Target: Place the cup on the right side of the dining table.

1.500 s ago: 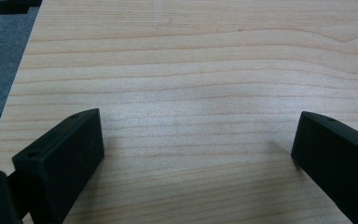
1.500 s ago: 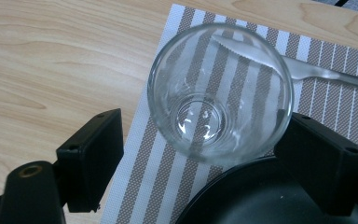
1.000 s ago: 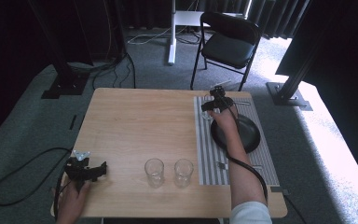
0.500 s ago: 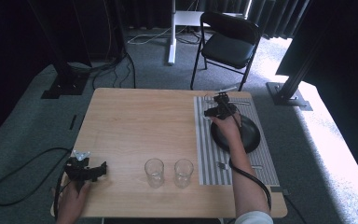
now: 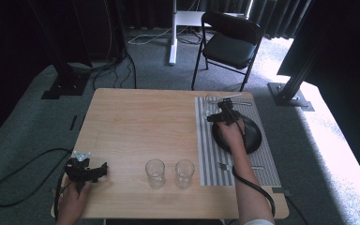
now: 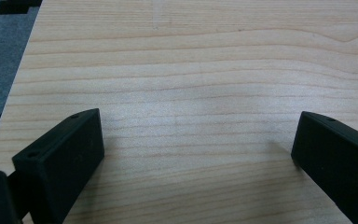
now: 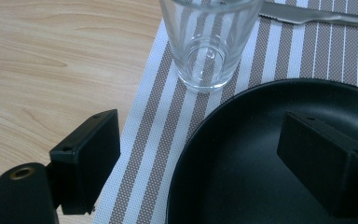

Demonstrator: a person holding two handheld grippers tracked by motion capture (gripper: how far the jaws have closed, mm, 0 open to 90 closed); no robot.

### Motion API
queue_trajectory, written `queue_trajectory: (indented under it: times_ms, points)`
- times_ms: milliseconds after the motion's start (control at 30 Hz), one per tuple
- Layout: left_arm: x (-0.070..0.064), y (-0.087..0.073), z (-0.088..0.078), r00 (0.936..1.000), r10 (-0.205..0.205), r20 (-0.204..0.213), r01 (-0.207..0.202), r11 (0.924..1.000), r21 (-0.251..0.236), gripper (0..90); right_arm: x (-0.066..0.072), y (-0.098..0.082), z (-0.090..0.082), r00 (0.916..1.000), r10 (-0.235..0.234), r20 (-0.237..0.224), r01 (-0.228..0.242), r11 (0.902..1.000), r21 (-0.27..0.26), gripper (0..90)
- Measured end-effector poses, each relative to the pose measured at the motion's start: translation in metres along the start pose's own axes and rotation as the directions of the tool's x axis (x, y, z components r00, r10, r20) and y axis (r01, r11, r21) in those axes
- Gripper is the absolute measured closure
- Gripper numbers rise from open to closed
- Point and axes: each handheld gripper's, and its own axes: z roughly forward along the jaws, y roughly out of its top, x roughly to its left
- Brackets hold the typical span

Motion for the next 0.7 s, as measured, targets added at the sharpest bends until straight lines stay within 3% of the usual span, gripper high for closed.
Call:
queue_trajectory:
  times_ms: [700]
  points:
    - [0.0, 0.0, 0.0, 1.0, 0.0, 0.0, 0.0, 1.0, 0.0, 2.6, -0.01, -0.039, -0.017, 0.9999, 0.004, 0.009, -0.004, 0.9987, -0.051, 12.8]
